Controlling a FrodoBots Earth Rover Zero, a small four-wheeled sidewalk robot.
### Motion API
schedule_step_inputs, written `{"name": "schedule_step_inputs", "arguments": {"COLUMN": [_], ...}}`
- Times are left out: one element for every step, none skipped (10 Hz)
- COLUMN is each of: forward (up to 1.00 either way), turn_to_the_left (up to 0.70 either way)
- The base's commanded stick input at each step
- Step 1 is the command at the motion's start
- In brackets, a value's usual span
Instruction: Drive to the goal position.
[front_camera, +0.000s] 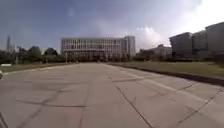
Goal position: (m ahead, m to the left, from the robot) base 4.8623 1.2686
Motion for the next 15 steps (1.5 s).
{"name": "schedule_step_inputs", "arguments": {"forward": [1.00, 1.00, 1.00, 1.00, 1.00, 1.00, 1.00, 1.00, 1.00, 1.00, 1.00, 1.00, 1.00, 1.00, 1.00], "turn_to_the_left": [0.03, 0.03, 0.03, 0.03, 0.03, 0.03, 0.03, 0.03, 0.03, 0.04, 0.04, 0.04, 0.04, 0.04, 0.04]}}
